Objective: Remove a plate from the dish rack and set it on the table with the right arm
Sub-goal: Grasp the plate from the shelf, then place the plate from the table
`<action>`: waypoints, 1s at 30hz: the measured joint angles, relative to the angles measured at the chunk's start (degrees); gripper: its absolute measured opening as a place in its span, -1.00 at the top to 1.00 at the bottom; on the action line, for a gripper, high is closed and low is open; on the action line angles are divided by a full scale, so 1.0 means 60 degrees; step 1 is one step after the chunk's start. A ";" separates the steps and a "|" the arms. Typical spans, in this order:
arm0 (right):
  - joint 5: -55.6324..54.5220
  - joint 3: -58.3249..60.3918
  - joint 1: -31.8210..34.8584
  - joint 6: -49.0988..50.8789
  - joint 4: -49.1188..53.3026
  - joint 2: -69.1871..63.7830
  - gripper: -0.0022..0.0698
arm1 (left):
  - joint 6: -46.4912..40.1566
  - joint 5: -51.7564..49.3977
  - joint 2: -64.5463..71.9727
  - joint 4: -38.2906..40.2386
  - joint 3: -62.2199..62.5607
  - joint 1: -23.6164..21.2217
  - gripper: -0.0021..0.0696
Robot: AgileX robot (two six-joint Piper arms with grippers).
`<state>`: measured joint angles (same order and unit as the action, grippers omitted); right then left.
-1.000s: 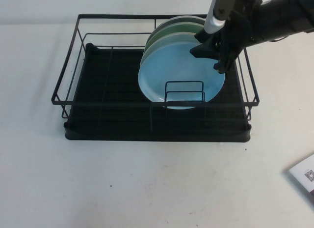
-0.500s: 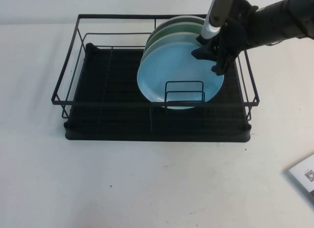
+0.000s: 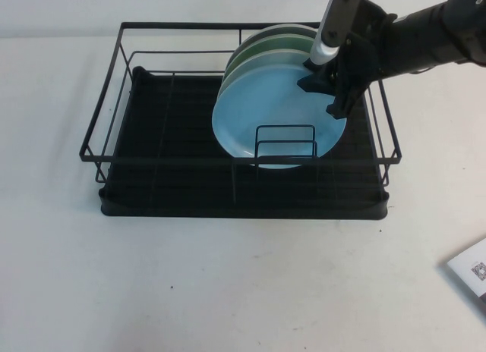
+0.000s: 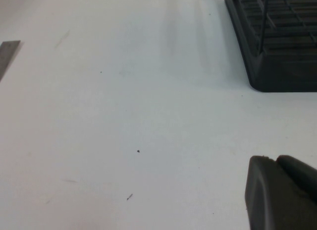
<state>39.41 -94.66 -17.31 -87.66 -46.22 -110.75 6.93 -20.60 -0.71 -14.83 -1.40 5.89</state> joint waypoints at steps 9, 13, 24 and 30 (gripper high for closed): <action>-0.0136 -0.0122 0.0000 -0.0252 -0.0104 -0.0042 0.78 | 0.0000 0.0000 0.0000 0.0000 0.0000 0.0000 0.96; -0.0079 -0.0296 0.0000 -0.0293 -0.0124 0.0119 0.79 | 0.0000 0.0000 0.0000 0.0000 0.0000 0.0000 0.96; 0.0116 -0.0800 0.0000 0.0025 -0.0467 0.2089 0.80 | 0.0000 0.0000 0.0000 0.0000 0.0000 0.0000 0.96; 0.1523 -0.0867 0.0000 0.3344 0.1073 0.3450 0.80 | 0.0000 0.0000 0.0000 0.0000 0.0000 0.0000 0.96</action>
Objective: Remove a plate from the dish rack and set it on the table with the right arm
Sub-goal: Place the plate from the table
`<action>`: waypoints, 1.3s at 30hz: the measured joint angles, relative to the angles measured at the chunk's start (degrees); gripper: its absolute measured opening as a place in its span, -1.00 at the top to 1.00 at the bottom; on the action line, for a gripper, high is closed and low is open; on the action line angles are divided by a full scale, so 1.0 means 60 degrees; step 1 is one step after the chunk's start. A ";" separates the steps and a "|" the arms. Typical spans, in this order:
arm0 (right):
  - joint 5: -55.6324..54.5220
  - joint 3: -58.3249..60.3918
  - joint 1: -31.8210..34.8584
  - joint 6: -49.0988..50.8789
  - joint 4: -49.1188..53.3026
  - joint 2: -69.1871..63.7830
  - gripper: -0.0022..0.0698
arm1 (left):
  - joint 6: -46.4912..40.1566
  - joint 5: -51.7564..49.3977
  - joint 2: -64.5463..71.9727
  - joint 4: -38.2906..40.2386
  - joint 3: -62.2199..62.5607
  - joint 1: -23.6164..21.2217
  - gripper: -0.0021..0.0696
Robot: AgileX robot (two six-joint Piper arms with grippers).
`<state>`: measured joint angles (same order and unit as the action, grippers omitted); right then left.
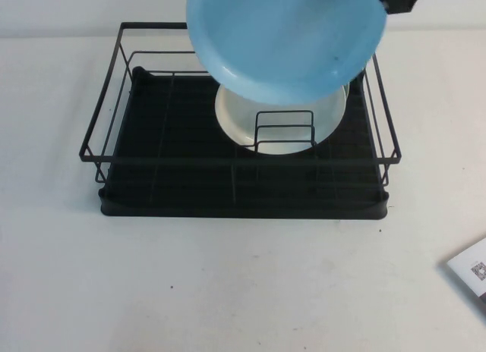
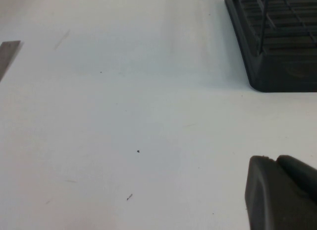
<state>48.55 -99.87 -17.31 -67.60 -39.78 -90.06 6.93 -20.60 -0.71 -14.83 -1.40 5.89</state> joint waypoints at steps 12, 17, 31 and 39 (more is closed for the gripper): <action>0.0003 0.5458 0.0000 0.6639 0.1241 0.3237 0.81 | 0.0000 0.0000 0.0000 0.0000 0.0000 0.0000 0.96; -0.0529 0.7826 0.0000 0.8237 0.0090 0.3571 0.81 | 0.0000 0.0000 0.0000 0.0000 0.0000 0.0000 0.96; -0.1924 0.9059 -0.0354 0.4764 -0.5191 -0.0150 0.81 | 0.0000 0.0000 0.0000 0.0000 0.0000 0.0000 0.96; -0.2464 0.9059 -0.0354 0.4434 -0.5514 -0.1154 0.81 | 0.0000 0.0000 0.0000 0.0000 0.0000 0.0000 0.96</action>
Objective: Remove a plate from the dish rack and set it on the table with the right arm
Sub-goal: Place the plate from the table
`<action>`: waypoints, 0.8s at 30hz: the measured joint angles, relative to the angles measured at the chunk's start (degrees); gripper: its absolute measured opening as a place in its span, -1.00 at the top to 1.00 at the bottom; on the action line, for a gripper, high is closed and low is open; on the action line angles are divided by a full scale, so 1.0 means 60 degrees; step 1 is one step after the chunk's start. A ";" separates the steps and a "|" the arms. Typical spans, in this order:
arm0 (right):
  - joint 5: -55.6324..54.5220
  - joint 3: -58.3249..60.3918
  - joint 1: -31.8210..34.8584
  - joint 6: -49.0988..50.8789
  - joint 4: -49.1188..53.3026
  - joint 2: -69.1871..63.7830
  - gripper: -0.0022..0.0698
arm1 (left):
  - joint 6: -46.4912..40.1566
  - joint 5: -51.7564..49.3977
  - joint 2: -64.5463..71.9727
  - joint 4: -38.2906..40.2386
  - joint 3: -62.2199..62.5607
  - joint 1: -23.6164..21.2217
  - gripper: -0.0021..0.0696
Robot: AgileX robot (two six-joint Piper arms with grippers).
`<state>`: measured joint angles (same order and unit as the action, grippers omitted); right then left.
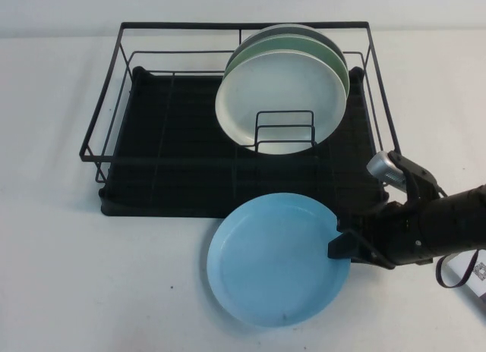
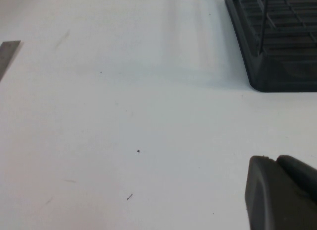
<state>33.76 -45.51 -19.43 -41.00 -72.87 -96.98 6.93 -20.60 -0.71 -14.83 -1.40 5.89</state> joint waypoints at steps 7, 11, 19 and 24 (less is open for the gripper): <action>-0.0146 -0.0022 -0.0006 -0.0033 -0.0039 -0.0103 0.73 | 0.0000 0.0000 0.0000 0.0000 0.0000 0.0000 0.96; -0.0448 -0.0022 -0.0006 -0.0033 -0.0039 -0.0103 0.32 | 0.0000 0.0000 0.0000 0.0000 0.0000 0.0000 0.96; -0.0615 -0.0490 -0.0006 0.0034 0.0662 0.0117 -0.07 | 0.0000 0.0000 0.0000 0.0000 0.0000 0.0000 0.96; -0.0597 -0.0914 0.0014 0.0936 0.2422 0.0936 0.12 | 0.0000 0.0000 0.0000 0.0000 0.0000 0.0000 0.96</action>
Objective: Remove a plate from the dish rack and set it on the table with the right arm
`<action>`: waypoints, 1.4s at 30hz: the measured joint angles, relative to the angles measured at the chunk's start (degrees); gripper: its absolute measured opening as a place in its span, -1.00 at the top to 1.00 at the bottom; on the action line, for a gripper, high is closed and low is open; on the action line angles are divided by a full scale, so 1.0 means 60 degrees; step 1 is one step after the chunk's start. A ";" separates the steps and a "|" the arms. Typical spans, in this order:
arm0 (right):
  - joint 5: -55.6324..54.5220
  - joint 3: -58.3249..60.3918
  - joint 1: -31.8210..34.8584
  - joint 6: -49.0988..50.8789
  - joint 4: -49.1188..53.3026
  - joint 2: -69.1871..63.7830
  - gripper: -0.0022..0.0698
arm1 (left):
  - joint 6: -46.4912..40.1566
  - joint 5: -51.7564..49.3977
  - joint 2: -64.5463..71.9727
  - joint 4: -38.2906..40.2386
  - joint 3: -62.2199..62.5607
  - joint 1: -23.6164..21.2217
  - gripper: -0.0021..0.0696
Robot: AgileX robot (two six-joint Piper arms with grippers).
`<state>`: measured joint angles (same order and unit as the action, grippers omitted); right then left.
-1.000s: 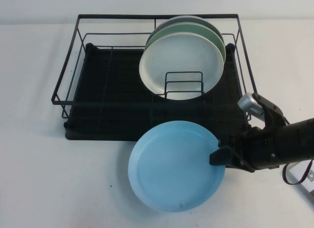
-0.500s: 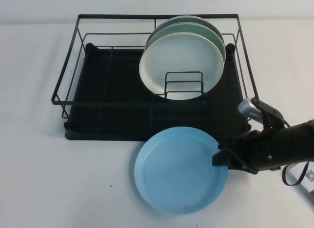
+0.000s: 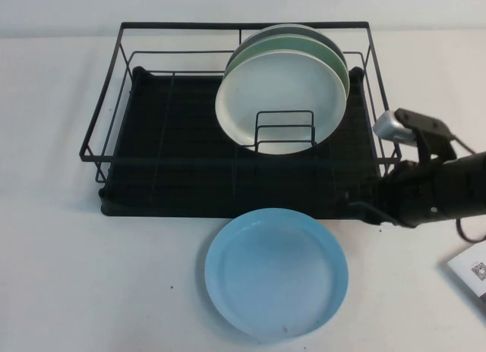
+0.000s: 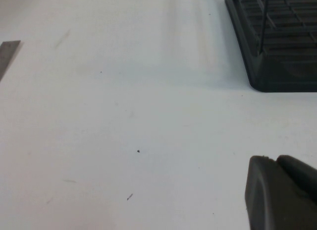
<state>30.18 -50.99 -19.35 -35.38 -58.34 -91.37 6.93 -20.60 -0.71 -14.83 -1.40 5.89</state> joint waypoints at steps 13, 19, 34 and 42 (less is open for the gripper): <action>0.1851 0.0203 0.0060 0.2463 0.4393 0.3962 0.97 | 0.0000 0.0000 0.0000 0.0000 0.0000 0.0000 0.96; 0.2308 0.1099 0.0060 0.2526 0.4738 0.5781 0.99 | 0.0000 0.0000 0.0000 0.0000 0.0000 0.0000 0.96; -0.1763 0.5630 0.0208 0.2526 0.5818 0.9106 0.99 | 0.0000 0.0000 0.0000 0.0000 0.0000 0.0000 0.96; -0.4722 0.8676 0.1798 0.2526 0.5931 1.2301 0.99 | 0.0000 0.0000 0.0000 0.0000 0.0000 0.0000 0.96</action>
<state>1.84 1.06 -8.56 -20.23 -22.75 -17.56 6.93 -20.60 -0.71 -14.83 -1.40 5.89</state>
